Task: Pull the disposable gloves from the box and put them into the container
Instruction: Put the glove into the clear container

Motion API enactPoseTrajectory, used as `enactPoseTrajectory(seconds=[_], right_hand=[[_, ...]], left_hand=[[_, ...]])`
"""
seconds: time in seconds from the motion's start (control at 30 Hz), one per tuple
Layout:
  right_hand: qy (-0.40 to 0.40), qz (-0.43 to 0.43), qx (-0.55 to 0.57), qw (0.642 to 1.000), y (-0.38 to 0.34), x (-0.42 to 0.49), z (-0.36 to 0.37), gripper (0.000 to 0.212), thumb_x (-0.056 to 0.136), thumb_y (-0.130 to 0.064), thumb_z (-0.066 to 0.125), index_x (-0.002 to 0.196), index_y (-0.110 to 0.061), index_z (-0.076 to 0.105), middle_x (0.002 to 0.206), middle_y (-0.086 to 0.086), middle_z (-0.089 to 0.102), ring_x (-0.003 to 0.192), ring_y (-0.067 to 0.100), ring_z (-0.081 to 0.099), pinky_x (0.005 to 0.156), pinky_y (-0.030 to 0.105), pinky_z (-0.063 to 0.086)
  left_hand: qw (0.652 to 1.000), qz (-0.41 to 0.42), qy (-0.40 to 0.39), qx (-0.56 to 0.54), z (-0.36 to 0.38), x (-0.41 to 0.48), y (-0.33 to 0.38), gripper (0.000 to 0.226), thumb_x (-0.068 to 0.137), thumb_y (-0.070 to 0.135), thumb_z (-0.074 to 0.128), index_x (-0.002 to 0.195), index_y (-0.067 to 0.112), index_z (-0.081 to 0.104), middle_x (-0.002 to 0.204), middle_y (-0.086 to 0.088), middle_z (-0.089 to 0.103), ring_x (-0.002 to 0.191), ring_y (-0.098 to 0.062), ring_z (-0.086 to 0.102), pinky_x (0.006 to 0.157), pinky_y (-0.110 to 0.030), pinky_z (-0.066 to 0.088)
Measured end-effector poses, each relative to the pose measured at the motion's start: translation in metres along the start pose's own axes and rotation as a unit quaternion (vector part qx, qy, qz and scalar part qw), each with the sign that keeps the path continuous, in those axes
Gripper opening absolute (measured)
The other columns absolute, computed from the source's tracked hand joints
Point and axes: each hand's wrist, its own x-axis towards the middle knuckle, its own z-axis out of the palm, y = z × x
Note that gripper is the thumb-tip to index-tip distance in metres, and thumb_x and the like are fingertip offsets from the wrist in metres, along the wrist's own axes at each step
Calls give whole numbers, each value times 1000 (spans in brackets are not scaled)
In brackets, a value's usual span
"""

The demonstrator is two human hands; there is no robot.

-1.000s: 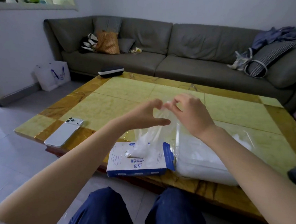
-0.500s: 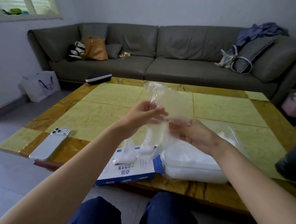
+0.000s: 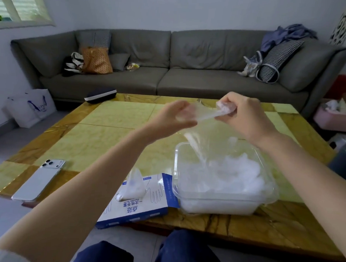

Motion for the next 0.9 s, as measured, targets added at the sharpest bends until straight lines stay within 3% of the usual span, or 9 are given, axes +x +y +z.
enactPoseTrajectory(seconds=[0.07,0.17,0.33,0.4,0.5,0.63,0.7,0.8,0.9], right_hand=[[88,-63,-71,992,3,-3,-3,16,80,-4,70,92,-7,59,87,6,61,79,25,59,64,35,48],[153,-152,-169,962,13,-19,-8,13,84,6,60,94,-2,58,85,12,56,75,28,54,61,36,44],[-29,-224,-243,943,50,-64,4,34,64,20,70,88,-2,66,82,10,59,68,25,59,52,29,49],[-123,-196,-263,937,57,-79,15,34,65,14,73,85,-13,66,82,0,62,73,18,61,60,22,44],[-292,-49,-277,914,64,-88,30,35,86,5,50,104,-23,63,107,-6,63,102,14,57,82,23,39],[-494,142,-134,847,61,-84,27,42,91,4,38,119,-21,58,121,-4,57,107,12,55,89,22,45],[-467,165,-58,867,60,-76,23,50,88,13,34,120,-18,57,115,-4,60,102,9,57,88,22,48],[-316,152,-13,937,60,-68,31,38,93,6,39,114,-16,61,106,-2,65,100,11,60,86,21,48],[-381,140,-120,906,68,-75,50,32,94,-8,50,123,-19,56,123,-2,57,107,14,55,89,26,44]], left_hand=[[995,83,57,18,6,5,10,18,86,11,66,77,22,54,75,17,54,67,12,52,66,-7,38],[985,145,75,49,16,5,7,21,87,12,64,77,25,52,80,12,56,74,3,52,72,-13,42],[976,104,-52,186,37,-14,-38,9,88,16,62,96,14,64,109,2,57,103,-11,52,98,-22,40],[946,99,-117,285,49,-21,-54,8,91,17,59,96,17,65,114,3,56,111,-12,46,103,-28,33],[866,123,-213,436,69,-25,-67,20,92,7,52,97,23,64,114,5,57,114,-14,43,100,-27,30],[789,125,-246,549,84,-18,-65,28,90,1,50,100,21,66,111,2,59,108,-18,47,95,-29,35],[789,123,-202,567,88,-12,-60,28,88,-1,48,99,18,66,108,1,60,105,-19,50,90,-29,36],[835,68,-187,514,101,-9,-56,29,91,5,44,114,14,60,117,-4,56,109,-22,50,90,-32,40],[802,3,-306,513,120,-15,-63,39,96,22,47,133,12,43,130,-10,45,119,-27,44,91,-34,39]])
